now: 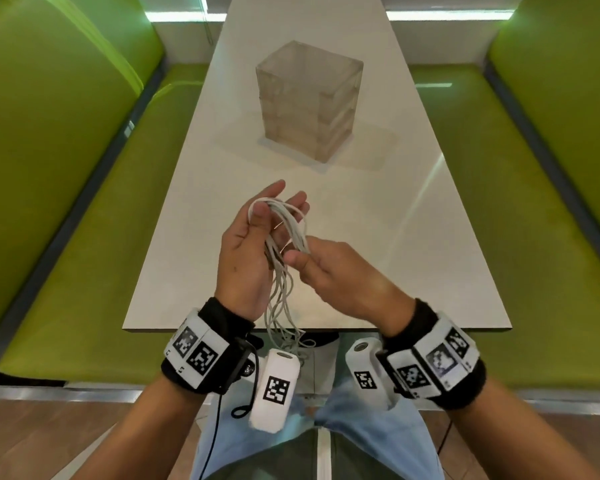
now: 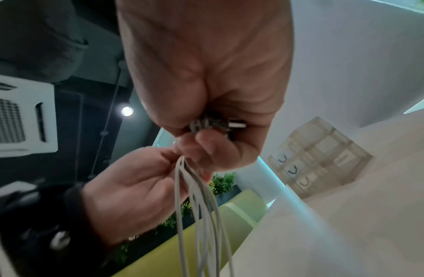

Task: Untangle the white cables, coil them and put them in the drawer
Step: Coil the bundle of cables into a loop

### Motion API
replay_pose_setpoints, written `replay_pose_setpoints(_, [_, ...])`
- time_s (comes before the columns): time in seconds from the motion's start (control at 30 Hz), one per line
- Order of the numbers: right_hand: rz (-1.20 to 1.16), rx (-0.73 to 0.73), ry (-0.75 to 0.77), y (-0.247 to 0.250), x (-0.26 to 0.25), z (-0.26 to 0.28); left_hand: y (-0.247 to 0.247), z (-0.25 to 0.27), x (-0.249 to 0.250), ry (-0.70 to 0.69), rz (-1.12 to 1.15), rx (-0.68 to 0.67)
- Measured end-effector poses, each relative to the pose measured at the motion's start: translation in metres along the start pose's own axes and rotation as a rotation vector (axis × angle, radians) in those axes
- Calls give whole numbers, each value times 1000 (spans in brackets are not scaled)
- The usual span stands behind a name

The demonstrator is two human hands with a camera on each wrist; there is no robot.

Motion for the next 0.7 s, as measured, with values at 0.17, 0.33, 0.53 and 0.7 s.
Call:
replay_pose_setpoints(0.17, [325, -85, -51, -12, -1, -2, -5, 5, -7, 117, 76, -2])
replay_pose_setpoints(0.33, [148, -181, -49, -13, 9, -4, -8, 6, -15, 221, 270, -8])
replay_pose_setpoints(0.53, [-86, 49, 58, -21, 16, -1, -4, 2, -16, 213, 118, -20])
replay_pose_setpoints(0.7, [-689, -44, 108, -42, 18, 6, 2, 2, -12, 186, -173, -28])
Point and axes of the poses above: each hand's wrist, its own z-axis away from the middle knuckle, its own y-axis out of the back of the hand, x = y × z, the point moved 7 cm from there along -z, towards the middle knuckle, and after that the axes turned 6 degrees about -x, right-handed, at the moved point
